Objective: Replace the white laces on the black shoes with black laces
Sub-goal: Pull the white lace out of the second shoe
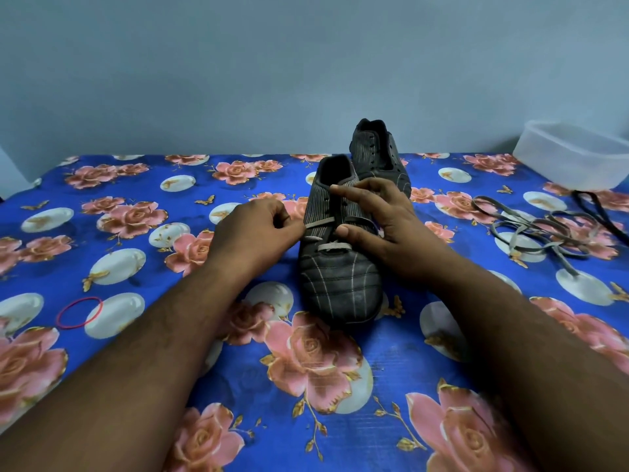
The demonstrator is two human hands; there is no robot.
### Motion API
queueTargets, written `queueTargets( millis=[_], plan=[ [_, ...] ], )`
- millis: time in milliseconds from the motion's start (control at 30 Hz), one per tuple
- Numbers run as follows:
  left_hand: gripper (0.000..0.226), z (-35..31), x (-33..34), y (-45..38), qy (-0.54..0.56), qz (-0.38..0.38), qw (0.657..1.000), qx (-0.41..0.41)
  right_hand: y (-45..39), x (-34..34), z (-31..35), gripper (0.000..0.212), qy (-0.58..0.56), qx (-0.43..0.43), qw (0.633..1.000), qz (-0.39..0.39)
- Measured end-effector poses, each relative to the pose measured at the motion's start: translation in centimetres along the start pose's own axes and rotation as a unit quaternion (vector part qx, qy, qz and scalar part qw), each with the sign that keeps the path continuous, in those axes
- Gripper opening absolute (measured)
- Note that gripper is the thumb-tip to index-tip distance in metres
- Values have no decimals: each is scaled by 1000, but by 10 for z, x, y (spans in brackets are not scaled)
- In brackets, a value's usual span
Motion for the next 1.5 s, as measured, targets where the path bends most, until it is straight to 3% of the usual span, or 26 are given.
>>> queueTargets(
  millis=[100,200,367,567,767,933,1000,1100,1233,1333,1500],
  plan=[
    [13,-8,3,2,77,31,995,51,0,0,-1,58,0,-4,1000,-6],
    [28,-23,7,7,144,56,980,124,0,-1,-1,59,-1,-8,1000,-8],
    [40,-26,10,7,96,22,978,184,0,-1,0,58,-2,-13,1000,-10],
    [30,-16,6,2,9,-20,995,101,0,-1,0,58,-9,-12,1000,-6],
    [26,8,-1,-4,-100,-10,995,-19,0,-2,1,58,-12,-9,1000,-6],
    [28,-8,3,-3,145,-8,984,104,1,-4,2,58,-15,-10,1000,-1],
    [40,-16,9,2,123,21,979,159,1,-4,2,58,-12,-12,1000,-5],
    [36,-20,13,4,82,28,979,185,1,-4,2,58,-6,-13,1000,-7],
    [33,-17,11,1,57,11,987,149,1,-3,2,58,-6,-15,1000,-9],
    [27,-6,8,-2,17,-2,997,78,0,-2,2,58,-5,-12,1000,-6],
    [18,7,-1,-4,-99,-11,995,-6,1,-3,2,57,-12,-14,1000,-3]
  ],
)
Point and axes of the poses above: each hand's wrist, its own y-axis away from the middle knuckle, its own x-axis out of the palm, z = x × y, the point moved 4 cm from there along -y, towards the middle knuckle, and after that the axes turned 9 degrees about y, right-handed, at the moved point
